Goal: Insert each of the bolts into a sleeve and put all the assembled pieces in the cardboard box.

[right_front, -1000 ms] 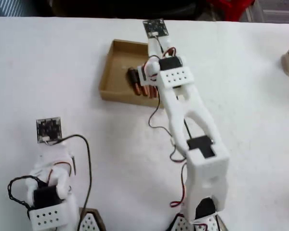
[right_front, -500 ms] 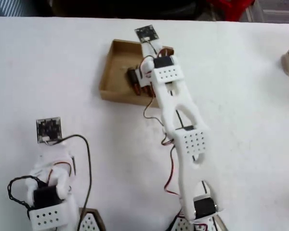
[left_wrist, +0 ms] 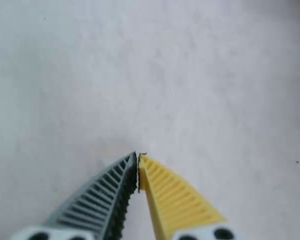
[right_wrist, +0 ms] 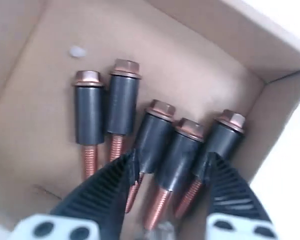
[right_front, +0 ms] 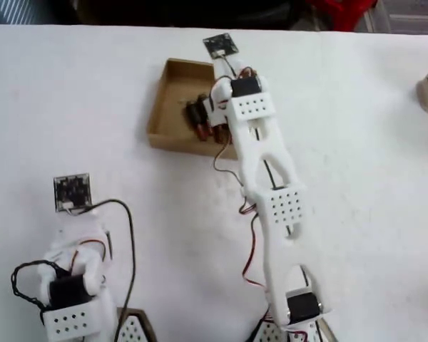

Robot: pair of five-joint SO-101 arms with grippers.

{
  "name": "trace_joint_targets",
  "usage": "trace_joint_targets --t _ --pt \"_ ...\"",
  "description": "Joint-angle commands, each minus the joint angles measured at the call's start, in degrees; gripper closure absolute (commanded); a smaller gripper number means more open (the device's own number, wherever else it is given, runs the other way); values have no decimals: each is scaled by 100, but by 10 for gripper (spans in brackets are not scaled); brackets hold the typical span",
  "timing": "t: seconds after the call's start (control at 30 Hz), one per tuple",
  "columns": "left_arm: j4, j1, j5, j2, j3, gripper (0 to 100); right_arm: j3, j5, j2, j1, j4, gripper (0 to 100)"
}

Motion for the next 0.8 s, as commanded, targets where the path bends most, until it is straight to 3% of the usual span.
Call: trace_joint_targets --t 0.0,0.13,0.2,0.33,0.63,0.77 --pt "18 -66 -53 31 -9 969 -853 53 -409 48 637 893" --pt "18 -66 -53 31 -9 969 -1934 53 -470 57 1798 988" --pt "18 -66 -53 31 -9 969 -2418 35 -435 66 2229 979" --pt "18 -66 -53 31 -9 969 -2523 -536 -567 444 2185 983" --pt "18 -66 -53 31 -9 969 -2479 -554 -690 1288 2202 983" --pt "9 -66 -53 31 -9 969 -1802 -545 -910 1490 2202 983"
